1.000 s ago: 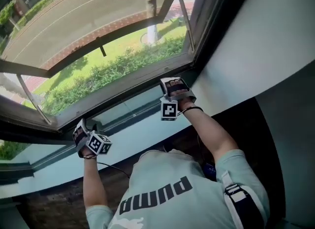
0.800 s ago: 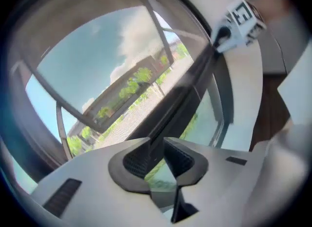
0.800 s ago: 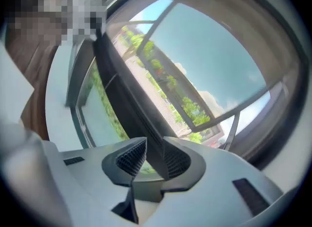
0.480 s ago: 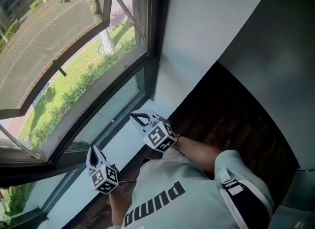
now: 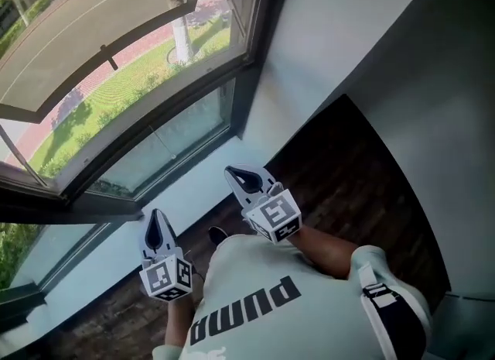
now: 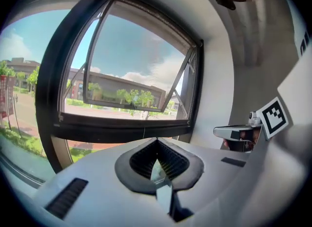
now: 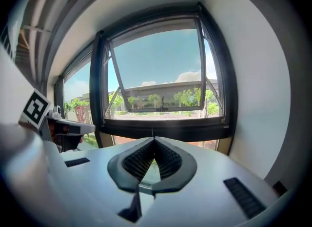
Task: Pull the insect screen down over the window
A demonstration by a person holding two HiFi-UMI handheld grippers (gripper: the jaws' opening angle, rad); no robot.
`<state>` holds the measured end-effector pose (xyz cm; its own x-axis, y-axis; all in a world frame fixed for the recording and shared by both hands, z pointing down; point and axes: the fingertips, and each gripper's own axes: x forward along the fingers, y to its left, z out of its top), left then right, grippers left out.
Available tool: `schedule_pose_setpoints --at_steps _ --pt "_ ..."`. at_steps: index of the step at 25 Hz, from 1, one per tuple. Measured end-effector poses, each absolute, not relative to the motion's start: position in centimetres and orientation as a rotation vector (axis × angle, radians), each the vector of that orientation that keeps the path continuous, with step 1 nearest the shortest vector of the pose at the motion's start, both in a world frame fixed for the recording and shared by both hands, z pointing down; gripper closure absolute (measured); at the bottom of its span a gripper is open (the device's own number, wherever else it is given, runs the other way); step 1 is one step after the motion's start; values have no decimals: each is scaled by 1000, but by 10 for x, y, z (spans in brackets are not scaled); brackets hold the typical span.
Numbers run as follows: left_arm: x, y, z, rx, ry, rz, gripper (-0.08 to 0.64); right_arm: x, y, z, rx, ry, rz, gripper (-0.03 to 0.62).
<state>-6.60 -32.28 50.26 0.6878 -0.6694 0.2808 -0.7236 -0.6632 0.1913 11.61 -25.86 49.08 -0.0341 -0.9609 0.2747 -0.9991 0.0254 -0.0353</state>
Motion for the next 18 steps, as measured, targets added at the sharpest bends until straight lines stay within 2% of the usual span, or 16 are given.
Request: schedule_pose_setpoints --at_steps 10,18 --pt "-17 -168 490 2574 -1278 195 548 143 -127 472 1904 -2310 120 585" --pt "-6 -39 487 2487 -1444 238 548 173 -10 483 1811 -2391 142 586"
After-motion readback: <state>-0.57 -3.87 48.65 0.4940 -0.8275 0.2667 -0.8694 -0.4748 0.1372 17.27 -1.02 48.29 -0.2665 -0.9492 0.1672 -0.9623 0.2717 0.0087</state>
